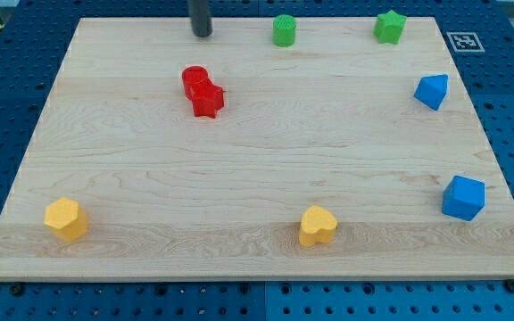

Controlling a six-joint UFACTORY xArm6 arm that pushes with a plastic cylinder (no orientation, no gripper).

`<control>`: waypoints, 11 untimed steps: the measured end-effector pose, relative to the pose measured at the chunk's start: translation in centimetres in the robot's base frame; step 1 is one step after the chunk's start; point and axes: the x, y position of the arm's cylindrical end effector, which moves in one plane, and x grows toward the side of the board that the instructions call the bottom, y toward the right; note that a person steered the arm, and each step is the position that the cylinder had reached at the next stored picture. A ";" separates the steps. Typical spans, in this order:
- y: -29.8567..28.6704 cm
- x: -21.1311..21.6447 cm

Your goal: Slide the green circle towards center

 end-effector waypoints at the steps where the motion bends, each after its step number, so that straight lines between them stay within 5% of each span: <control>1: 3.9 -1.2; 3: 11.2 -0.7; 6: 18.7 7.7; 10: 16.9 18.5; 11: 15.6 17.3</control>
